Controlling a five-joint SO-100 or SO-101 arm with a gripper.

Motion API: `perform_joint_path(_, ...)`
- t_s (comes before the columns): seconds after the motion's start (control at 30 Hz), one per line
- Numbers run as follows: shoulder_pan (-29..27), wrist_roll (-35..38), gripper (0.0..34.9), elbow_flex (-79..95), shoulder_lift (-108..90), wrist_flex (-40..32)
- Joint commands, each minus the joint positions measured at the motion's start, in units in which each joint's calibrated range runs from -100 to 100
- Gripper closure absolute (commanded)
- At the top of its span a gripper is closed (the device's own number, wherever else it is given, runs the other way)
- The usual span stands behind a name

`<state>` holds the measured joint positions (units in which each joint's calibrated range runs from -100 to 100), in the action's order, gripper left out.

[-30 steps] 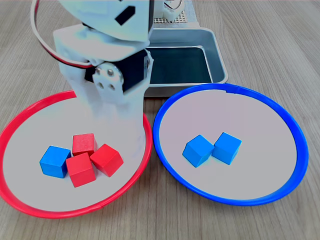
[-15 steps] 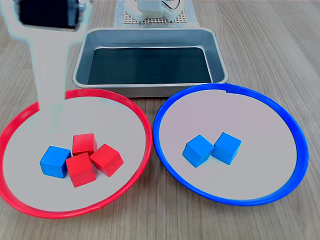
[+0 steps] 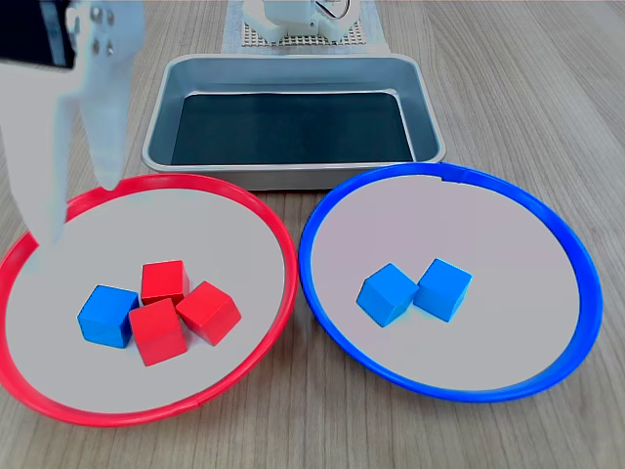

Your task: Relocate any misplaced blocks to their matching dishes.

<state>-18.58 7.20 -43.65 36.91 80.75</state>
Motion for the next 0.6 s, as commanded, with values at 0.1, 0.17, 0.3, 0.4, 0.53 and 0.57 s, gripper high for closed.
perform_joint_path(0.1, 1.22, -1.51, 11.8, -18.21, 6.54, 6.87)
perform_joint_path(0.17, 1.31, -1.51, 12.2, -22.94, 9.35, 7.69)
perform_joint_path(0.3, 1.31, -1.47, 12.3, -24.49, 12.17, 7.03)
perform_joint_path(0.4, 1.31, -1.51, 12.3, -26.49, 14.81, 6.95)
perform_joint_path(0.53, 1.41, -1.51, 12.3, -28.22, 18.14, 5.05)
perform_joint_path(0.57, 1.6, -1.51, 12.3, -28.22, 18.65, 4.64)
